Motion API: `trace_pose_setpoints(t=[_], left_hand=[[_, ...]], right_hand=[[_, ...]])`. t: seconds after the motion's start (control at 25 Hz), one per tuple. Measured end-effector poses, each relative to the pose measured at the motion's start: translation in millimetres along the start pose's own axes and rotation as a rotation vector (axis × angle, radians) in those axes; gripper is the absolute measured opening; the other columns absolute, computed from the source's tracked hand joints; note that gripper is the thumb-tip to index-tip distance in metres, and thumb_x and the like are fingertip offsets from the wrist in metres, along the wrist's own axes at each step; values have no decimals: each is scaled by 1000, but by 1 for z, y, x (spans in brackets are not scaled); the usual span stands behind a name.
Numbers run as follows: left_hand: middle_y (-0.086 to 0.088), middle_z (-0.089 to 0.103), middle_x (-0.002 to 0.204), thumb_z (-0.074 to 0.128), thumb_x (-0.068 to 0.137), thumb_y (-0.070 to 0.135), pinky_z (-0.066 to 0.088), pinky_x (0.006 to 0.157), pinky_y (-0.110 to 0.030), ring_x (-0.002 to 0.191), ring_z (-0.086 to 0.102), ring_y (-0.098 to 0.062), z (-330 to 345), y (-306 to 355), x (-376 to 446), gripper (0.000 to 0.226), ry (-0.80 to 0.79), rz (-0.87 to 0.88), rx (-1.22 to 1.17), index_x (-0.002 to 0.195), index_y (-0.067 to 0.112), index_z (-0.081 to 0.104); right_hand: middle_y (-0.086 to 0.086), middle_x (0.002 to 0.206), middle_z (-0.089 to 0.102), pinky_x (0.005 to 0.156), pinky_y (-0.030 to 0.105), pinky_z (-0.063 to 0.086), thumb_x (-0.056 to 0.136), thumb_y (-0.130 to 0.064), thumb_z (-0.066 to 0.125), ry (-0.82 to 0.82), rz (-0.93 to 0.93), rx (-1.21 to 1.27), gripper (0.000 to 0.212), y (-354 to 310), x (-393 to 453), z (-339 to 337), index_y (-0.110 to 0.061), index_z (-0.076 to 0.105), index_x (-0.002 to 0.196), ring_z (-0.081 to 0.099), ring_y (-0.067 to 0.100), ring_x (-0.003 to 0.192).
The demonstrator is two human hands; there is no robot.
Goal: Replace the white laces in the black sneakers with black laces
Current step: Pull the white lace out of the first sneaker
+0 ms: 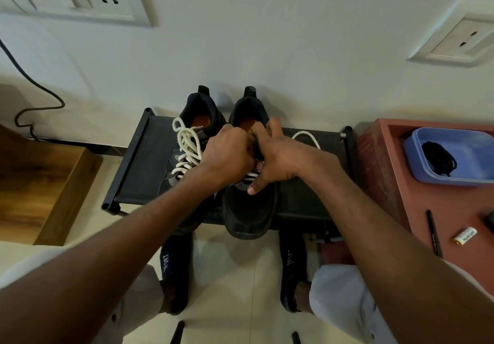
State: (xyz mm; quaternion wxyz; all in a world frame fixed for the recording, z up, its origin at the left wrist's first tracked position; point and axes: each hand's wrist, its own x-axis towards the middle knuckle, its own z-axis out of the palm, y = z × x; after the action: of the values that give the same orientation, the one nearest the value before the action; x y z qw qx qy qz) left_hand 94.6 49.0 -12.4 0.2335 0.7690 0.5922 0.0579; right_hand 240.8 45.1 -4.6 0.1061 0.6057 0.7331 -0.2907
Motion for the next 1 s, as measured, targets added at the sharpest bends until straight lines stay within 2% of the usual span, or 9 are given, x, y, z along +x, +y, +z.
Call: trace_pose_setpoints(t=[0.08,0.16,0.32,0.4,0.52,0.64,0.8,0.88,1.0], left_hand=[[-1,62,80,77,85,22,34,53,-27,74,59,-22,-2,1,-3,27,-10,-11,-31,63,22,61],[-1,69,78,79,89,22,47,62,-28,76,65,-15,-10,-5,-6,19,-36,-86,-246,74,13,70],[-6,73,87,71,96,17,54,72,-28,86,69,-16,-20,-14,-30,11,-64,-287,-663,89,8,70],[-3,73,91,70,97,20,53,71,-25,85,69,-14,-15,-12,-42,7,45,-255,-591,96,12,70],[4,63,100,69,97,26,43,71,-23,85,60,-12,-5,-4,-56,16,278,-87,-230,113,22,70],[-2,60,108,64,99,25,49,82,-34,99,58,-20,4,-1,-59,26,291,37,8,124,24,68],[3,57,85,59,97,21,43,75,-38,89,62,-24,-5,6,-42,11,259,61,113,94,21,70],[5,55,75,57,98,19,39,71,-37,80,62,-24,-7,11,-36,17,210,68,108,81,20,63],[-1,65,81,64,93,15,44,67,-37,75,60,-22,-3,7,-27,10,160,32,62,84,15,64]], right_hand=[[0,133,19,94,51,58,56,-44,101,1,16,29,107,1,-1,0,-33,26,131,53,33,117],[-2,131,19,93,50,58,56,-42,101,-4,34,62,105,3,-1,-1,-34,27,130,52,31,116],[-6,134,17,96,50,57,58,-39,102,15,20,114,107,1,-2,3,-36,28,134,51,31,121],[-5,141,15,94,46,57,60,-38,101,47,3,127,114,0,-7,7,-37,23,144,52,33,122],[1,156,10,92,45,57,67,-43,97,125,-35,84,125,-1,-25,17,-40,11,158,55,37,127],[-1,171,-11,107,52,50,71,-49,93,116,-27,88,135,-6,-44,35,-42,-6,163,45,38,143],[-1,172,-22,113,53,46,80,-54,85,92,16,140,130,-7,-48,45,-39,-14,163,39,37,149],[0,173,-13,109,52,49,83,-56,81,134,2,133,124,-4,-48,43,-41,-14,162,44,37,146],[7,170,6,103,53,53,82,-54,82,133,17,85,129,-3,-41,42,-45,-21,159,53,38,137]])
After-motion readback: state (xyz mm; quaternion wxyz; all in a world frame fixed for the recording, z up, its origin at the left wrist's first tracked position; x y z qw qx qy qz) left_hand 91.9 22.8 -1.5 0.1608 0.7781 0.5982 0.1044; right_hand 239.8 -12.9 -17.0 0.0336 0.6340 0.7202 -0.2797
